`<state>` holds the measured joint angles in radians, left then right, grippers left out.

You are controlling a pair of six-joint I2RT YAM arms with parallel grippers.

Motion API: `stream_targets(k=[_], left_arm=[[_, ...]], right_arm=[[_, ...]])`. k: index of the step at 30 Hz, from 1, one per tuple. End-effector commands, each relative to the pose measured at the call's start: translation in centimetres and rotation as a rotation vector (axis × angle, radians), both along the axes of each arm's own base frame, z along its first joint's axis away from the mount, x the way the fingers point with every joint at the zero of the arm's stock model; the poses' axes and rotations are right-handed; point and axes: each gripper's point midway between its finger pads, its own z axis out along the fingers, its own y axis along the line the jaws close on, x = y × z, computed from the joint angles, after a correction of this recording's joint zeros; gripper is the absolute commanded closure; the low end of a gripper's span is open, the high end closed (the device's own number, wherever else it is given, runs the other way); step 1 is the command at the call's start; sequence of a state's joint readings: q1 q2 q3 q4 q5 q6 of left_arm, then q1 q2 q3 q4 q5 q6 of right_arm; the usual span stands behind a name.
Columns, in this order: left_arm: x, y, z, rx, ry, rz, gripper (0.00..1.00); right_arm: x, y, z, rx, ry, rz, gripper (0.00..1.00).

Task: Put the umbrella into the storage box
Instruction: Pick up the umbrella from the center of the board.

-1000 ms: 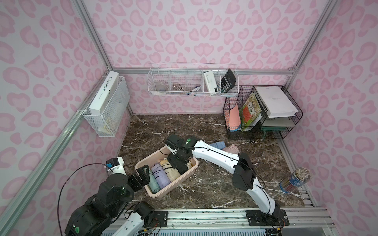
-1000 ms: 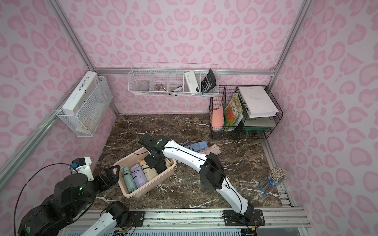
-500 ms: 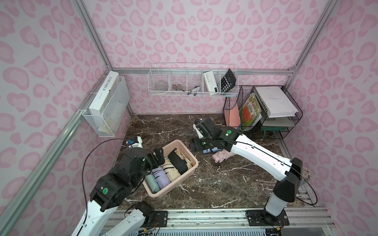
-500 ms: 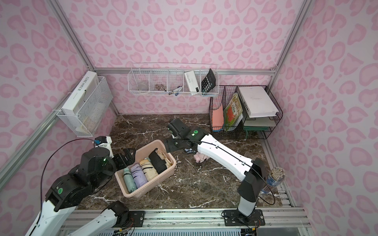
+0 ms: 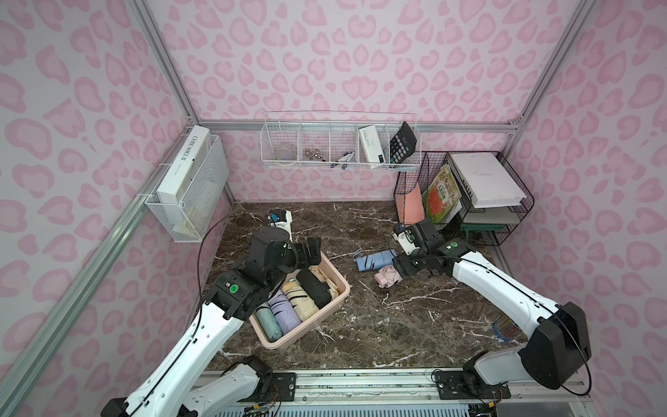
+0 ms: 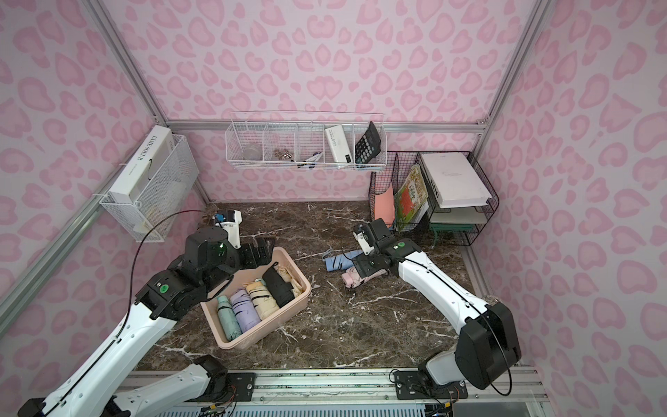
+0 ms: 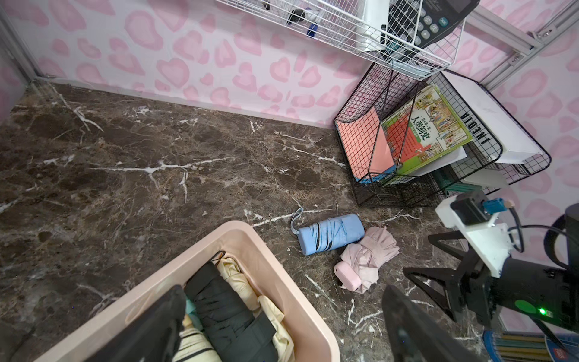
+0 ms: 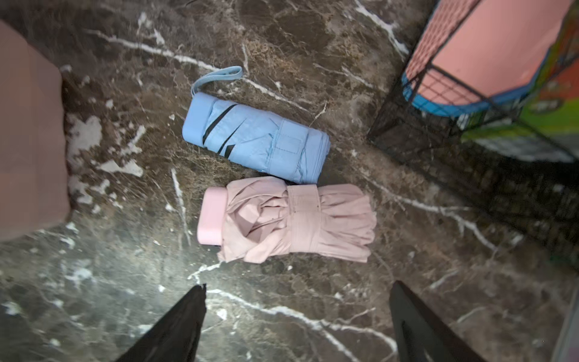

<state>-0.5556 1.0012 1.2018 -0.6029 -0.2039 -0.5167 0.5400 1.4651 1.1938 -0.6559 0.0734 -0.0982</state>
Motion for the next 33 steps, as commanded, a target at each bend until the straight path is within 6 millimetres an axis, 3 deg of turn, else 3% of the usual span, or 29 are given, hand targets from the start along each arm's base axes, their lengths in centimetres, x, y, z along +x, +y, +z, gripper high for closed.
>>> stream_targets(k=[1, 8, 11, 15, 23, 28, 30, 33], left_arm=[[0.9, 0.0, 0.7, 0.009, -0.038, 0.011, 0.02], [1.6, 0.7, -0.3, -0.036, -0.001, 0.083, 0.02], [1.8, 0.9, -0.5, -0.044, 0.008, 0.095, 0.02], [2.0, 1.0, -0.5, -0.056, 0.016, 0.103, 0.02], [1.8, 1.8, -1.6, -0.067, 0.057, 0.116, 0.02], [1.3, 2.7, -1.8, -0.079, 0.064, 0.128, 0.02], [1.0, 2.9, -1.8, -0.081, 0.065, 0.130, 0.02], [0.4, 3.4, -2.0, -0.080, 0.072, 0.135, 0.02]], right_arm=[[4.1, -1.6, 0.2, -0.141, -0.100, 0.108, 0.16], [8.6, -3.5, -4.3, -0.274, -0.083, -0.023, 0.22], [9.8, -4.1, -5.7, -0.321, -0.091, -0.070, 0.23], [9.9, -5.1, -7.6, -0.389, -0.066, -0.097, 0.24], [4.9, -5.8, -9.9, -0.422, 0.030, -0.045, 0.25], [1.4, -3.8, -7.8, -0.307, 0.055, 0.023, 0.22], [0.9, -3.3, -6.3, -0.260, 0.048, 0.043, 0.19], [-0.9, -1.3, -5.3, -0.185, 0.104, 0.193, 0.16]])
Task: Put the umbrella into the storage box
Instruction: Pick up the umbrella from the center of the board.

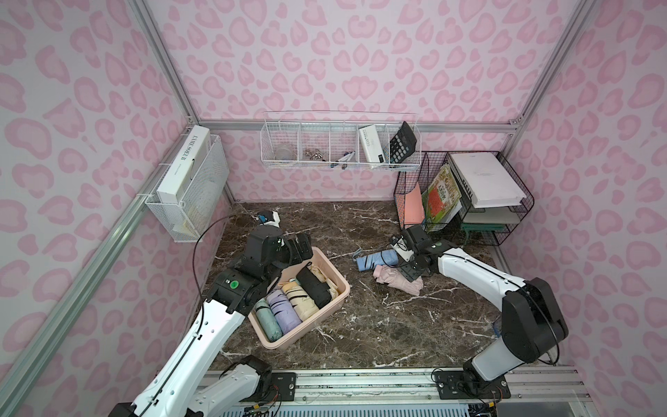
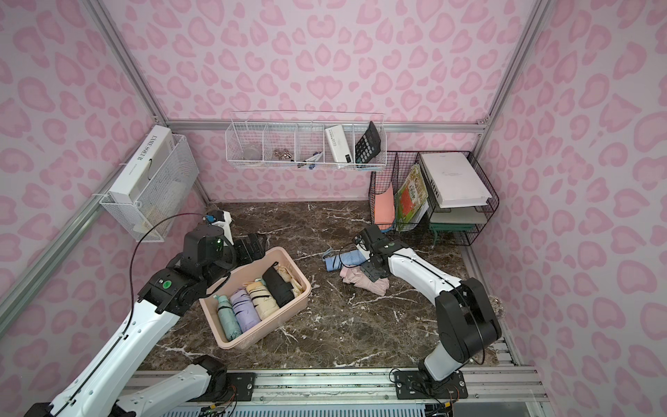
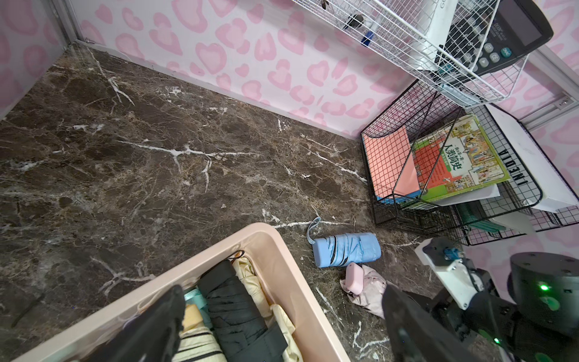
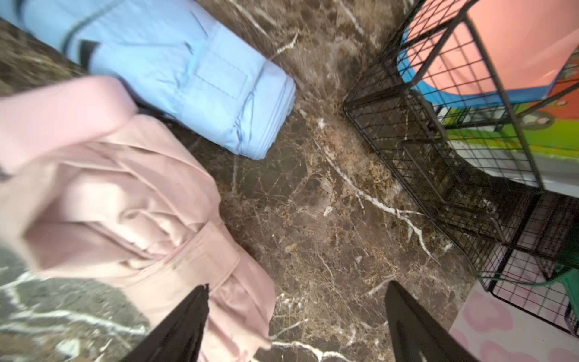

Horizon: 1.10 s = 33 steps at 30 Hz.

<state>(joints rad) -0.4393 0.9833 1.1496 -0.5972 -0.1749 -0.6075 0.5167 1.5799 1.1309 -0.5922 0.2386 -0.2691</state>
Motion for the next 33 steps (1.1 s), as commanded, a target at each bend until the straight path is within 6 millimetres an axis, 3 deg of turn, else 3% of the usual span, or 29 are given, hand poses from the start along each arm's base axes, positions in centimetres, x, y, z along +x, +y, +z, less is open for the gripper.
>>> stream_targets(k=[1, 4, 9, 12, 21, 33], left_arm=[[-0.7, 0.4, -0.5, -0.005, 0.023, 0.004, 0.02], [-1.7, 1.1, -0.7, -0.008, 0.028, 0.023, 0.02], [-3.7, 2.8, -0.9, -0.014, 0.033, 0.073, 0.02], [-5.0, 4.0, -0.7, -0.009, 0.033, 0.104, 0.02], [-9.2, 7.5, -1.1, -0.003, 0.051, 0.210, 0.02], [-14.8, 10.7, -5.2, -0.026, 0.321, 0.405, 0.02]], right_arm=[[-3.4, 2.6, -0.2, 0.091, 0.148, 0.197, 0.15], [-5.1, 3.4, -1.7, 0.026, 0.176, 0.353, 0.14], [-3.4, 4.8, -2.4, -0.001, 0.162, 0.463, 0.12], [-2.6, 4.6, -3.6, -0.039, 0.189, 0.487, 0.12], [-2.0, 4.9, -6.0, 0.002, 0.249, 0.510, 0.12], [-1.9, 5.2, -9.3, 0.014, 0.307, 0.506, 0.25]])
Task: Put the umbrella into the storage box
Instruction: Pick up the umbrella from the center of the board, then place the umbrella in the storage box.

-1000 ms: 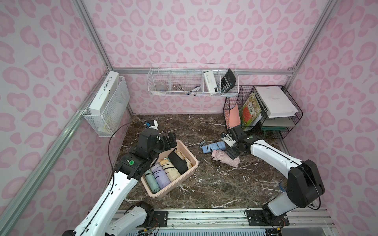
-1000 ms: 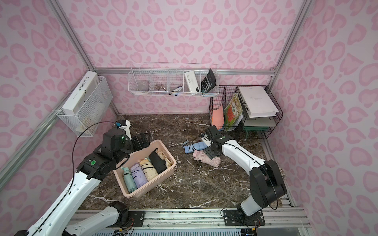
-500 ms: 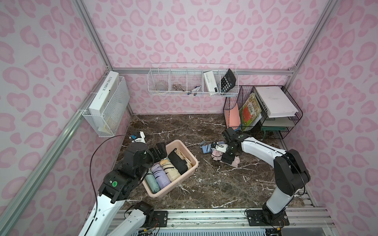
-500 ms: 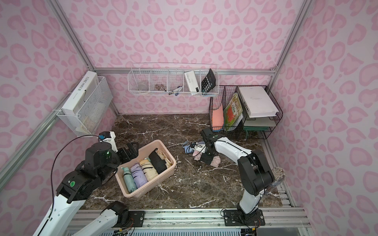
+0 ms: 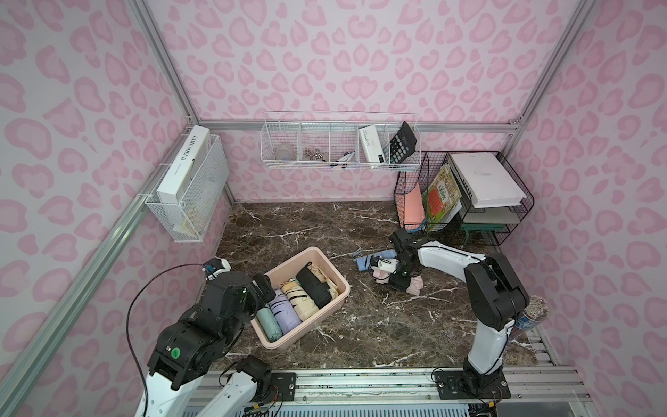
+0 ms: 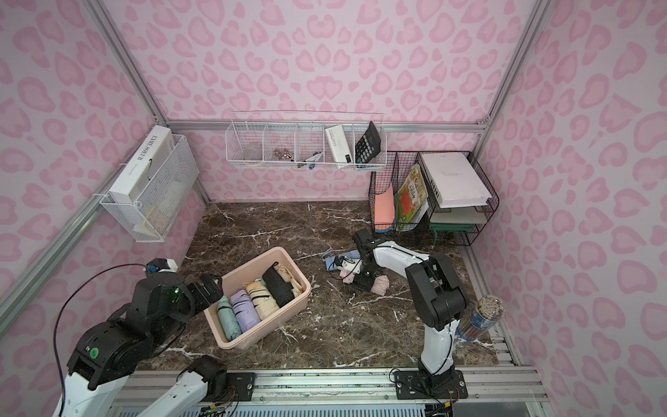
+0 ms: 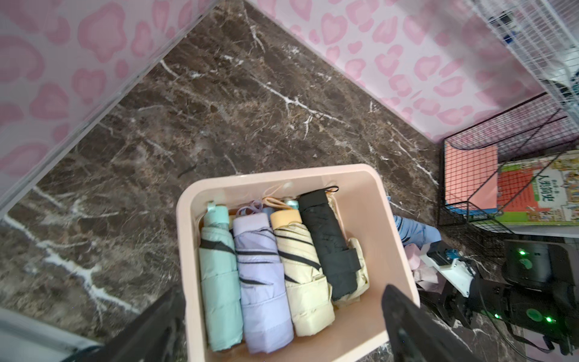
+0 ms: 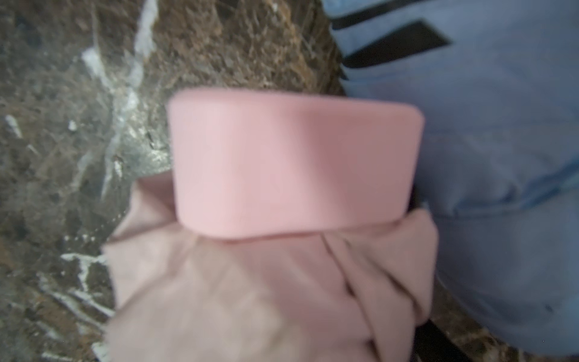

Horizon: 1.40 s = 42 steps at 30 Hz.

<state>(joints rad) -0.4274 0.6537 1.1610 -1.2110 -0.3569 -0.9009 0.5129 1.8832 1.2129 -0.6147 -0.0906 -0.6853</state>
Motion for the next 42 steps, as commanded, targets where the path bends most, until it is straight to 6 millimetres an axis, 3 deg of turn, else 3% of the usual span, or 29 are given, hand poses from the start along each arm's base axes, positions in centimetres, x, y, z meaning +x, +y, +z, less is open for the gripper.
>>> stream_targets(k=[1, 4, 10, 15, 21, 29, 36, 38, 42], left_arm=[[-2.4, 1.4, -2.3, -0.014, 0.116, 0.095, 0.02], [-4.0, 2.5, -3.4, -0.006, 0.175, 0.159, 0.03], [-6.2, 4.4, -4.4, 0.046, 0.241, 0.238, 0.01], [-5.9, 3.7, -6.1, 0.039, 0.292, 0.224, 0.02], [-5.6, 2.8, -9.0, 0.018, 0.345, 0.223, 0.01], [-5.6, 2.0, -11.9, -0.025, 0.378, 0.225, 0.03], [-5.6, 2.1, -12.3, -0.001, 0.386, 0.203, 0.09], [-5.6, 2.0, -12.6, 0.003, 0.386, 0.196, 0.11], [-5.2, 1.9, -12.9, 0.009, 0.382, 0.181, 0.18]], right_arm=[[0.2, 0.1, -0.6, -0.001, -0.010, 0.006, 0.27], [0.2, 0.0, -0.7, -0.004, -0.016, 0.000, 0.37], [-0.2, 0.5, 0.9, 0.044, -0.036, -0.009, 0.68], [-0.5, 1.6, 4.8, 0.154, -0.068, -0.058, 0.85], [-2.5, 4.4, 9.9, 0.331, -0.041, -0.142, 0.94], [-6.4, 10.1, 16.9, 0.575, 0.058, -0.199, 1.00], [-8.6, 17.9, 23.7, 0.784, 0.148, -0.243, 1.00], [-9.5, 20.7, 24.3, 0.785, 0.202, -0.247, 1.00], [-10.2, 25.2, 23.4, 0.730, 0.270, -0.283, 1.00]])
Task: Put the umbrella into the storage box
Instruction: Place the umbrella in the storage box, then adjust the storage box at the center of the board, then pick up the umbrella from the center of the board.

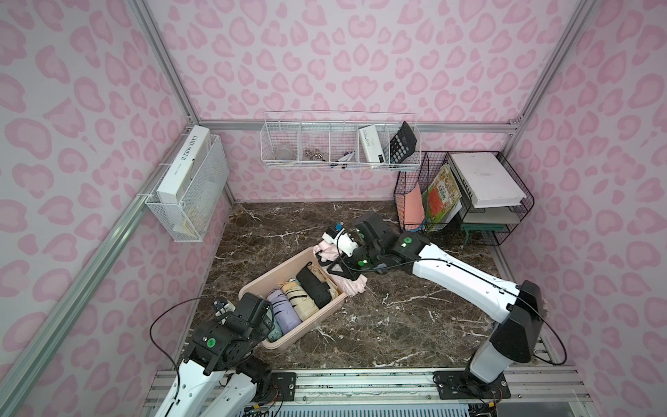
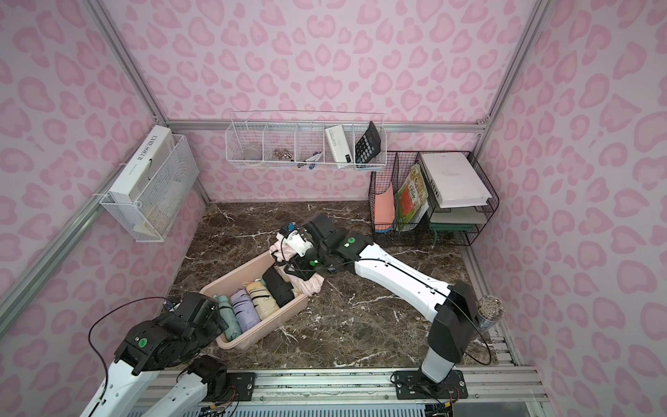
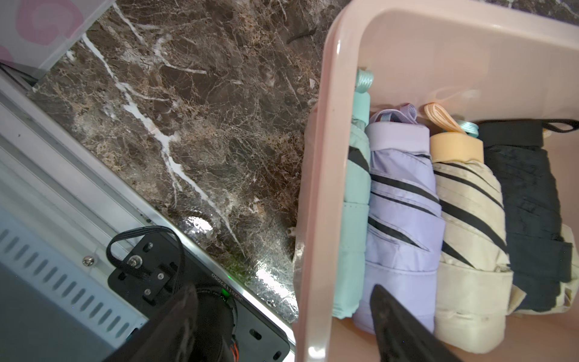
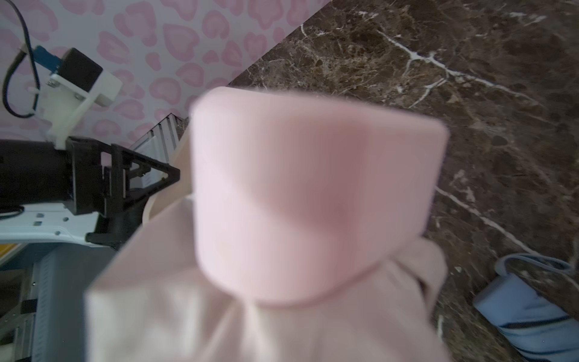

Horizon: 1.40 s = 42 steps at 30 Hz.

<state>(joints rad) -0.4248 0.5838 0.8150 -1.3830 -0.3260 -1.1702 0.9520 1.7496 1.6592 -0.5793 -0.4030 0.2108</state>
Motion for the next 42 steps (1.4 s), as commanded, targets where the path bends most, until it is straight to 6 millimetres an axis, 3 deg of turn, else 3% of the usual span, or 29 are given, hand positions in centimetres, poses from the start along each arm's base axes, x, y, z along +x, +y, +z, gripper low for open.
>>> stream_targets(k=[1, 4, 7, 13, 16, 17, 20, 22, 27, 30, 33, 35, 37, 42], left_arm=[[0.6, -0.3, 0.0, 0.005, -0.012, -0.031, 0.19], [1.0, -0.6, -0.2, 0.009, -0.008, -0.059, 0.22], [1.4, -0.9, -0.2, 0.013, -0.011, -0.093, 0.26], [1.9, -1.6, -0.7, 0.004, 0.000, -0.131, 0.36], [2.0, -1.8, -1.2, 0.000, 0.007, -0.141, 0.43], [2.0, -1.8, -1.3, 0.000, 0.009, -0.144, 0.45], [2.1, -1.9, -1.5, 0.000, 0.010, -0.150, 0.53], [2.2, -2.0, -1.6, 0.000, 0.007, -0.157, 0.58], [3.0, -2.4, -1.7, 0.008, 0.000, -0.182, 0.72], [3.6, -2.5, -1.5, 0.029, 0.001, -0.203, 0.80], [4.3, -2.5, -1.3, 0.055, 0.005, -0.223, 0.88], [4.8, -2.5, -1.0, 0.071, 0.004, -0.236, 0.91], [5.2, -2.7, -0.9, 0.085, 0.006, -0.254, 0.95], [6.1, -2.9, -0.6, 0.112, 0.022, -0.283, 0.99]], right_arm=[[-0.4, 2.6, -0.5, -0.017, 0.113, -0.063, 1.00], [-0.3, 4.6, -2.5, -0.063, 0.142, -0.098, 1.00], [0.9, 5.3, -4.8, -0.151, 0.139, -0.169, 1.00], [3.6, 3.7, -10.1, -0.397, 0.063, -0.286, 0.99], [4.1, 3.1, -11.5, -0.448, 0.035, -0.316, 0.90], [4.1, 3.1, -11.8, -0.458, 0.034, -0.317, 0.82], [4.0, 3.4, -11.2, -0.437, 0.032, -0.310, 0.50], [4.1, 3.9, -9.4, -0.386, 0.019, -0.297, 0.36], [4.6, 4.3, -2.8, -0.243, -0.058, -0.264, 0.23], [6.3, 1.8, -0.3, -0.206, -0.146, -0.265, 0.23], [9.7, -3.1, -0.2, -0.219, -0.276, -0.250, 0.23], [11.4, -6.4, -1.6, -0.234, -0.335, -0.193, 0.23], [11.8, -9.3, -4.1, -0.277, -0.414, -0.046, 0.23], [14.2, -16.0, -9.2, -0.528, -0.567, 0.125, 0.22]])
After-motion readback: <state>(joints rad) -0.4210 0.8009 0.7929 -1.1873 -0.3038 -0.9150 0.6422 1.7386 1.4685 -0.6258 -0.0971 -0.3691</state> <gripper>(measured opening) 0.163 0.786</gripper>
